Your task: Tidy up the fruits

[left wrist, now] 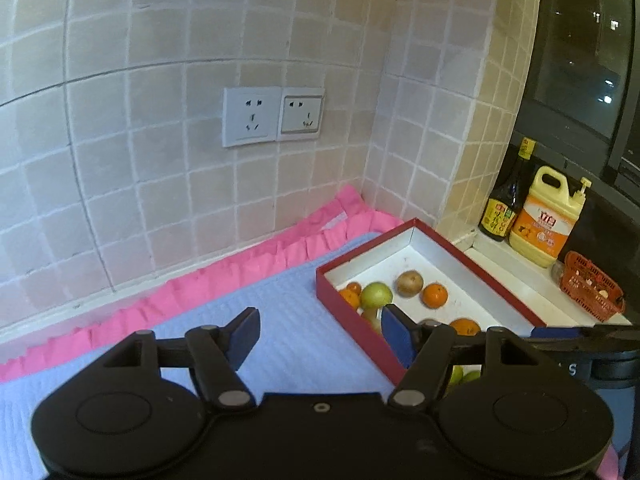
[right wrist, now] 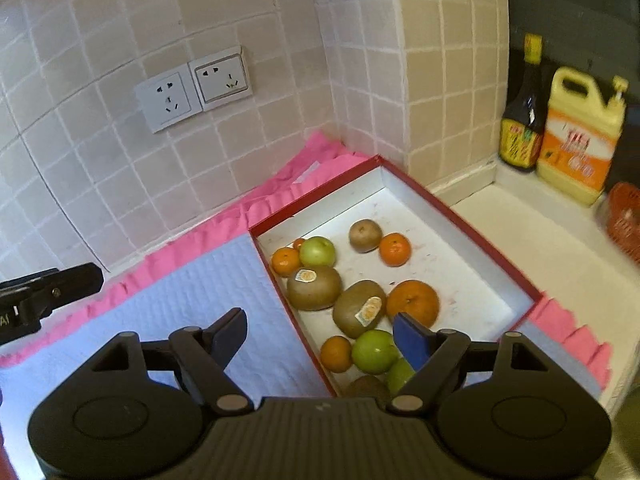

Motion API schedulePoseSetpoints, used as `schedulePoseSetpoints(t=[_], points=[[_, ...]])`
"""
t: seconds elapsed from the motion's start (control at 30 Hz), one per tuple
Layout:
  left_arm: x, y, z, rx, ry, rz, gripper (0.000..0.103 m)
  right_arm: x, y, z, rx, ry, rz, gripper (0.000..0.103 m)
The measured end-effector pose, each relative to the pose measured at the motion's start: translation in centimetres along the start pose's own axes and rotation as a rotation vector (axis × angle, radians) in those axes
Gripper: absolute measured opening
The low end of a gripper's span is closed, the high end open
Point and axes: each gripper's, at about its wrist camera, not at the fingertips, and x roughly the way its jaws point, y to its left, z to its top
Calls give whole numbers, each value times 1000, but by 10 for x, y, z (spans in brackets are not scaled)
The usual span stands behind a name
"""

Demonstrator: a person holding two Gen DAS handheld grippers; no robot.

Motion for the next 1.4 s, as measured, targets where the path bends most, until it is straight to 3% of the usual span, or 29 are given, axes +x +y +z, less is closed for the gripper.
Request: schedulePoseSetpoints(t=[0.37, 0.8, 1.27, 1.4], points=[[-17, -9, -32, 69, 15, 84, 80, -19, 11, -24, -4, -9, -30, 82], [-23, -7, -46, 167, 12, 247, 82, -13, 17, -34, -4, 7, -58, 82], [-20, 8, -44, 144, 45, 235, 84, -9, 22, -31, -23, 5, -65, 82], [-21, 6, -46, 161, 46, 236, 89, -9, 22, -33, -22, 5, -73, 82]])
